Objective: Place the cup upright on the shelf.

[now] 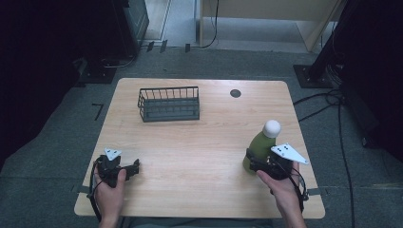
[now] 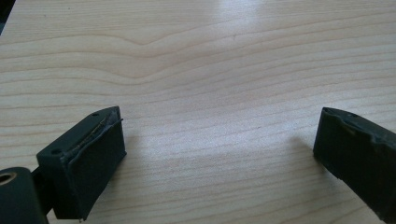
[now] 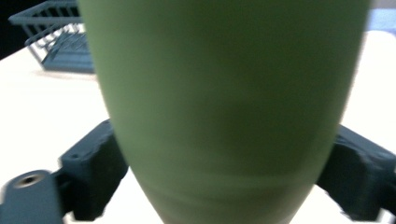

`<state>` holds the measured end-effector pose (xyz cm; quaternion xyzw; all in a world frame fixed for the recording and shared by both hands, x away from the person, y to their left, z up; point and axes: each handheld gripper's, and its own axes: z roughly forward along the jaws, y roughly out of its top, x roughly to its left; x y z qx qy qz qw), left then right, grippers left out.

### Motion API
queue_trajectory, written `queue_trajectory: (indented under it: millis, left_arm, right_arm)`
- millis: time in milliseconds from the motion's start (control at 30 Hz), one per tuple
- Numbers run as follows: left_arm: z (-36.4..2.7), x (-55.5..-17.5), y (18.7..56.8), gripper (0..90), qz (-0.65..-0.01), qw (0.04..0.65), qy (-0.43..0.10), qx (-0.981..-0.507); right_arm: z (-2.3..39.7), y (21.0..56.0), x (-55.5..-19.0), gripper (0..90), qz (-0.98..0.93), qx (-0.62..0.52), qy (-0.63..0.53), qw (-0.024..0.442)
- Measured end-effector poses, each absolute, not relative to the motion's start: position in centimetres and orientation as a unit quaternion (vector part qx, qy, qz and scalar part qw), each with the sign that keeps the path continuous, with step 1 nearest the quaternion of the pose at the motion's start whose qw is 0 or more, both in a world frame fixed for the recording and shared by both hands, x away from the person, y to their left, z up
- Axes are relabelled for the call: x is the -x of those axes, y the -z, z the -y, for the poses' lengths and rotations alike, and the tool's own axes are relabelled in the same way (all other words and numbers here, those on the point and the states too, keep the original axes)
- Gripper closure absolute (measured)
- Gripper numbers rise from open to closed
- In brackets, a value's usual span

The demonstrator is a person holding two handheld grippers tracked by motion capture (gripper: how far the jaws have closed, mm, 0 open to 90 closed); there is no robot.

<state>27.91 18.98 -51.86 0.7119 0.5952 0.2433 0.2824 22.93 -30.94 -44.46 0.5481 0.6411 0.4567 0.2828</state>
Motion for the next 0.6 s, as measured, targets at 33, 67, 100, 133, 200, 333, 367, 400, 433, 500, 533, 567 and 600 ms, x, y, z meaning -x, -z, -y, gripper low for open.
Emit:
queue_trajectory:
  millis: [33, 67, 100, 133, 200, 333, 367, 400, 433, 500, 533, 567, 600]
  left_arm:
    - [-18.98, -27.91, 51.86, 2.5, -0.595, 0.282, -0.243, -0.712]
    - [-18.98, -27.91, 51.85, 2.5, -0.595, 0.282, -0.243, -0.712]
    - [-18.98, -27.91, 51.86, 2.5, -0.595, 0.282, -0.243, -0.712]
    - [-18.99, -27.91, 51.85, 2.5, -0.595, 0.282, -0.243, -0.712]
    - [-18.98, -27.91, 51.86, 2.5, -0.595, 0.282, -0.243, -0.712]
    - [-18.98, -27.91, 51.86, 2.5, -0.595, 0.282, -0.243, -0.712]
    - [-18.98, -27.91, 51.85, 2.5, -0.595, 0.282, -0.243, -0.712]
    - [-18.98, -27.91, 51.85, 2.5, -0.595, 0.282, -0.243, -0.712]
    - [-18.98, -27.91, 51.86, 2.5, -0.595, 0.282, -0.243, -0.712]
    - [-18.98, -27.91, 51.85, 2.5, -0.595, 0.282, -0.243, -0.712]
    - [-18.98, -27.91, 51.85, 2.5, -0.595, 0.282, -0.243, -0.712]
    - [-18.98, -27.91, 51.85, 2.5, -0.595, 0.282, -0.243, -0.712]
    - [-18.98, -27.91, 51.85, 2.5, -0.595, 0.282, -0.243, -0.712]
  right_arm:
    - [30.93, 44.39, -22.93, 15.6, -0.638, -0.549, -0.459, 0.285]
    - [30.92, 44.37, -22.93, 16.6, -0.636, -0.549, -0.46, 0.286]
    - [30.89, 44.35, -22.93, 17.3, -0.636, -0.548, -0.461, 0.287]
    - [30.84, 44.35, -22.94, 17.8, -0.636, -0.547, -0.46, 0.29]
    - [30.72, 44.42, -22.99, 18.5, -0.638, -0.543, -0.459, 0.297]
    - [30.68, 44.41, -22.97, 19.5, -0.639, -0.54, -0.457, 0.301]
    - [30.67, 44.4, -22.96, 19.7, -0.64, -0.539, -0.457, 0.303]
    - [30.64, 44.4, -22.94, 19.9, -0.641, -0.537, -0.457, 0.304]
    - [30.64, 44.39, -22.93, 19.9, -0.642, -0.535, -0.457, 0.304]
    - [30.63, 44.38, -22.93, 20.0, -0.643, -0.535, -0.456, 0.305]
    - [30.61, 44.37, -22.93, 20.0, -0.643, -0.534, -0.456, 0.305]
    - [30.58, 44.35, -22.93, 20.0, -0.644, -0.534, -0.455, 0.305]
    - [30.45, 44.29, -22.97, 20.1, -0.645, -0.534, -0.454, 0.304]
